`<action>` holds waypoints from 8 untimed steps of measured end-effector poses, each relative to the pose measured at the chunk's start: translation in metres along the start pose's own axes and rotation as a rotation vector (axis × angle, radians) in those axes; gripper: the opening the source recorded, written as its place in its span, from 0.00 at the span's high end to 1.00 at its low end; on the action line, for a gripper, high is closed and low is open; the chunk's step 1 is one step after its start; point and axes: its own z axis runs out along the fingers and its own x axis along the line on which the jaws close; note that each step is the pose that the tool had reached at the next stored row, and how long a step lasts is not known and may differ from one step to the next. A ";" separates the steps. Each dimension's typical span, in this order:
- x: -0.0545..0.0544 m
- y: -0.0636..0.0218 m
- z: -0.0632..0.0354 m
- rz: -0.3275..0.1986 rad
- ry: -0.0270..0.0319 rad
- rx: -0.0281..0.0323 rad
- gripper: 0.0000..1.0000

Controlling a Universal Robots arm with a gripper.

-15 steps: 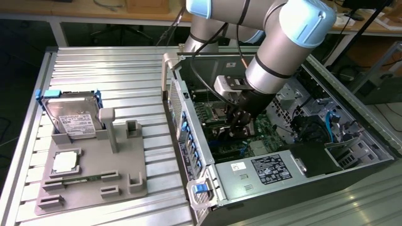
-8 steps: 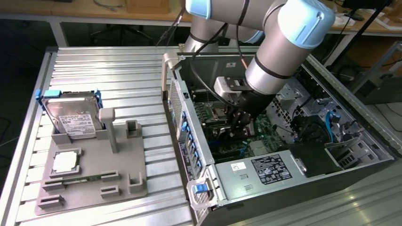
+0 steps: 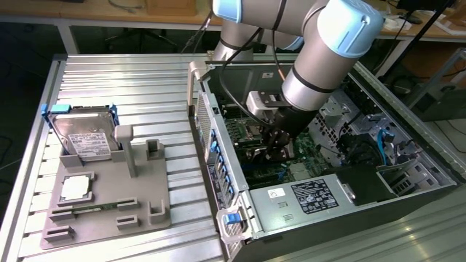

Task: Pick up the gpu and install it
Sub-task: 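Insert the gpu into the slot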

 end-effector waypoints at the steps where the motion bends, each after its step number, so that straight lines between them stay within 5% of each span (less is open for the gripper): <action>1: 0.000 0.0001 0.0000 0.000 -0.0001 0.0001 0.73; 6: 0.002 0.0006 -0.0051 0.000 0.0001 0.0002 0.73; 8: 0.002 0.0008 0.0011 0.003 0.0003 0.0000 0.73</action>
